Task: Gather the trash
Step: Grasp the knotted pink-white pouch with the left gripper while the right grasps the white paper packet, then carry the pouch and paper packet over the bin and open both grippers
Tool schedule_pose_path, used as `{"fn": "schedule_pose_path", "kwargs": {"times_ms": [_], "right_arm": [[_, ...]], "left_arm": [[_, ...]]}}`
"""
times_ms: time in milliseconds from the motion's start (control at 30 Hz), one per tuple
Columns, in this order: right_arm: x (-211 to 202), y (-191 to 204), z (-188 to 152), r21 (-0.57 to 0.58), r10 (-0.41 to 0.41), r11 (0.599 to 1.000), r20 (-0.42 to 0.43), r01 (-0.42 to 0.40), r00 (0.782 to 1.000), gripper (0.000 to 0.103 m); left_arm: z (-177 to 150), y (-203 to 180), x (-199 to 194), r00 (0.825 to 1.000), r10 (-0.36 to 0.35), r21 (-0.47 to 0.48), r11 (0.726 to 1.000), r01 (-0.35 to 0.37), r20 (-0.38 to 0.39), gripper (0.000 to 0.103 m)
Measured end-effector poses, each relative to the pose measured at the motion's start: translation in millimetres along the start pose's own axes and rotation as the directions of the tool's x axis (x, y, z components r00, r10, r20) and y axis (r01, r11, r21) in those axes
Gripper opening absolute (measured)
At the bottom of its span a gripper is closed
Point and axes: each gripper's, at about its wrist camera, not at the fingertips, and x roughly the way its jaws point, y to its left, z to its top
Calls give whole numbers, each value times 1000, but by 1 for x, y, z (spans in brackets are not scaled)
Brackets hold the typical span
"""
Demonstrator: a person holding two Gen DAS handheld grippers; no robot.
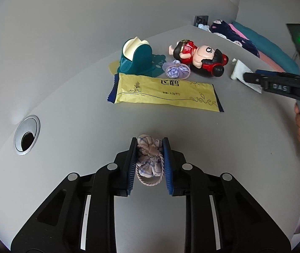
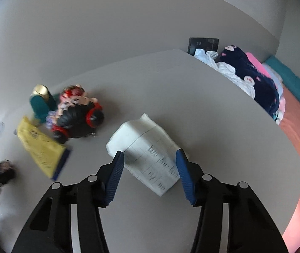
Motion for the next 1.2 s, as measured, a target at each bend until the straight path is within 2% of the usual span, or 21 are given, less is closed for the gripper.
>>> {"fn": "schedule_pose_path", "kwargs": {"times_ms": [233,433,467,500,600,967,1200], "right_arm": [[10,-1,8,-7,75,997,-55,-75,996,50],[8,7,7,-67,38,997,-55,-42,998,41],[7,6,7,-58,39,997,-55,-42,998,29],[5,5,7,-48,49,997,-52,-52,997,22],[-2,4,7,-40,49,998,-40,-51,998,14],[-55,-5,-22,71,84,994,46,-87,995,12],[-117,-25,-56,147,87,983,126,-106,988,12]], "left_arm": [[1,0,0,1000,-1,7,1000,1,-2,23],[1,0,1,1000,-3,0,1000,3,-4,23],[2,0,1,1000,-5,-3,1000,5,-5,23],[2,0,1,1000,-10,-6,1000,10,-7,23],[2,1,0,1000,-12,-10,1000,12,-4,23],[-1,-14,-31,998,-33,-15,999,33,48,21],[-9,-61,-61,993,-85,54,995,81,76,21]]}}
